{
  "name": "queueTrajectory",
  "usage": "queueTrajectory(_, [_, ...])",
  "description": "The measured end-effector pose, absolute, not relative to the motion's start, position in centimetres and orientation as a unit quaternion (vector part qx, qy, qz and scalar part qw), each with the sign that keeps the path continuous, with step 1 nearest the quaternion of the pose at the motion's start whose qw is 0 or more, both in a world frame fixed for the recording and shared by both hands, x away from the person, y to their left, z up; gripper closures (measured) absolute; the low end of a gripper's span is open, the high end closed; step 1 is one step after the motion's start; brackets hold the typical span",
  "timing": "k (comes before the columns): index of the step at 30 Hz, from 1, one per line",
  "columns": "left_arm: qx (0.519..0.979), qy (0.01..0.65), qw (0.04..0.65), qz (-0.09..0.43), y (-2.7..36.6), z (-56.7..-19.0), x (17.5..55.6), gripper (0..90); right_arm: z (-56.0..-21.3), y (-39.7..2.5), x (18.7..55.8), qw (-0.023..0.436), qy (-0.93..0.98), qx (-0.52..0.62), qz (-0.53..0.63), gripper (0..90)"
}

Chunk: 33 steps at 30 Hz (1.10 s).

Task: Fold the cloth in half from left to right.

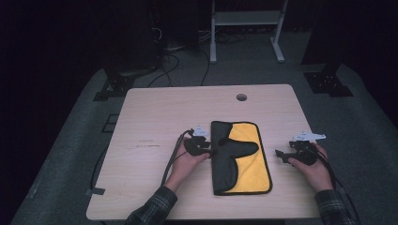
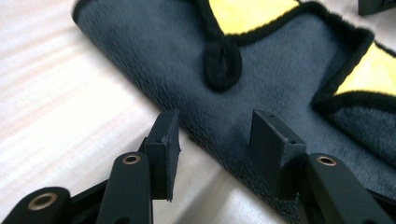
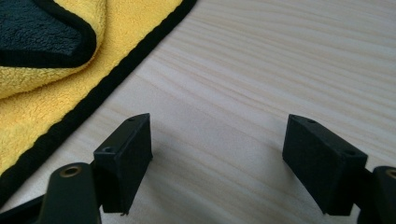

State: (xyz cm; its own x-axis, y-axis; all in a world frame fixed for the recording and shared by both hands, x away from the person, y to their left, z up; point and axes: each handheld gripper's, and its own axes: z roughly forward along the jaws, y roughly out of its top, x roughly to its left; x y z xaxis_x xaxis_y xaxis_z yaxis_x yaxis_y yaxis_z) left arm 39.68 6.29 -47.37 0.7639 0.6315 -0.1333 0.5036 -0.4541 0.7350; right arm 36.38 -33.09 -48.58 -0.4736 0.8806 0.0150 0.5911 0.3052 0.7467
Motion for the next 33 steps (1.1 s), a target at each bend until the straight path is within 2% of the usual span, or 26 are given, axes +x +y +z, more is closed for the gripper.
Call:
queueTrajectory(7, [0.853, 0.327, 0.389, 0.117, 5.5, -47.6, 38.9, 57.1, -48.6, -33.1, 36.4, 0.204, 0.782, 0.471, 0.355, 22.9])
queueTrajectory(11, [0.851, 0.331, 0.394, 0.105, 5.2, -47.6, 38.5, 74.9, -48.6, -33.1, 36.4, 0.205, 0.782, 0.471, 0.355, 22.9])
queueTrajectory(15, [0.848, 0.33, 0.401, 0.102, 5.1, -47.8, 38.3, 84.9, -48.6, -33.1, 36.4, 0.205, 0.781, 0.471, 0.354, 22.9])
queueTrajectory(23, [0.846, 0.342, 0.405, 0.064, 6.9, -47.6, 37.9, 86.0, -48.6, -33.1, 36.4, 0.204, 0.781, 0.471, 0.355, 22.9])
queueTrajectory(33, [0.847, 0.348, 0.397, 0.063, 9.9, -47.4, 37.1, 86.0, -48.6, -33.1, 36.3, 0.204, 0.781, 0.471, 0.355, 22.9])
